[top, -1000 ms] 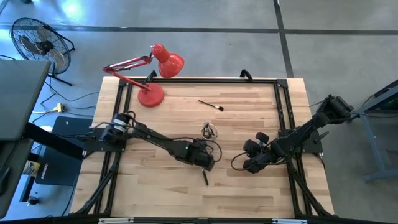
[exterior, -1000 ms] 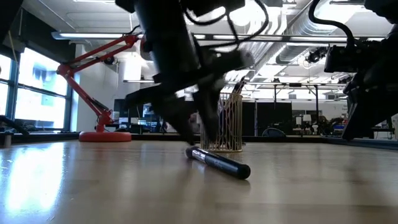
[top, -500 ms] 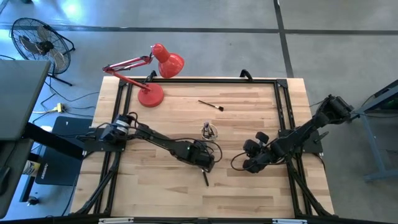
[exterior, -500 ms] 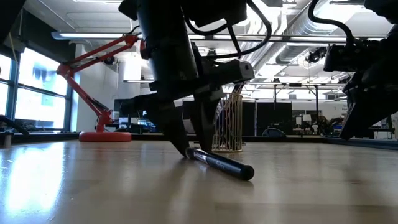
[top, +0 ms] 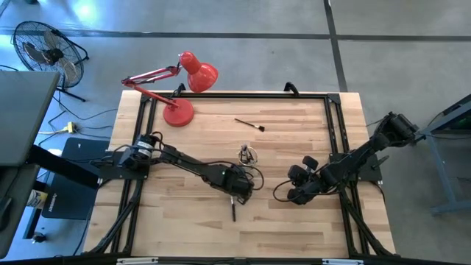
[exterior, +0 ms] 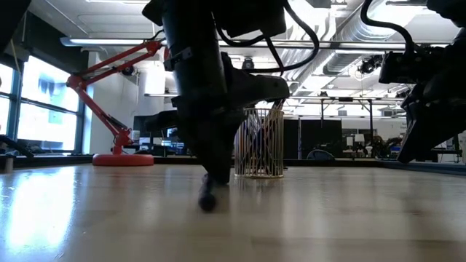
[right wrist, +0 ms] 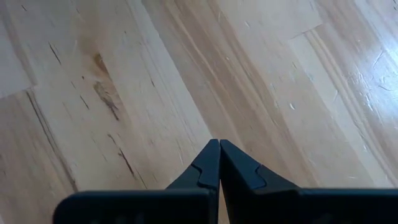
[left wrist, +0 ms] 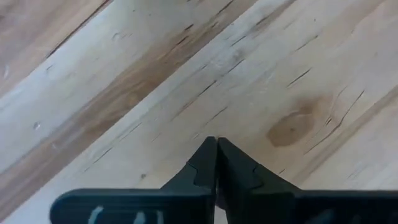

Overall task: Put items in baskets/containers
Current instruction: Put the powder brush into the wire organizer

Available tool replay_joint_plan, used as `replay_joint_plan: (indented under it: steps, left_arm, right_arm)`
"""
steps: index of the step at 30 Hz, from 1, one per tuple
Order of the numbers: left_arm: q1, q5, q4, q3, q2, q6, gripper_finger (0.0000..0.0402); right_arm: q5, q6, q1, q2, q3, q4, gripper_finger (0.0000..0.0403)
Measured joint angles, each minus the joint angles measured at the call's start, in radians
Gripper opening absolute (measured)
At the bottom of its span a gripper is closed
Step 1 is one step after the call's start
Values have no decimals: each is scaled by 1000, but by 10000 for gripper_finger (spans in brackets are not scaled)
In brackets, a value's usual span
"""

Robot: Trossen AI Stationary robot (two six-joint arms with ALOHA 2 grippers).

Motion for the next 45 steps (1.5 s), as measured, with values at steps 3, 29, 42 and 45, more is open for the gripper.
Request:
replay_joint_plan:
  steps: [3,29,42,45]
  left_arm:
    - [-2,-10,-4,0,-7,36,4]
    - [-151,-798,-64,-4,-252,248,0]
    - [-34,-1096,203,-4,-262,633,0]
    - [-5,-1117,306,-4,-262,767,0]
  right_arm:
    - [0,0,0,0,0,1,2]
    - [45,0,0,0,0,5,2]
    - [51,-4,-2,0,0,11,2]
    - [52,-4,-2,0,0,11,6]
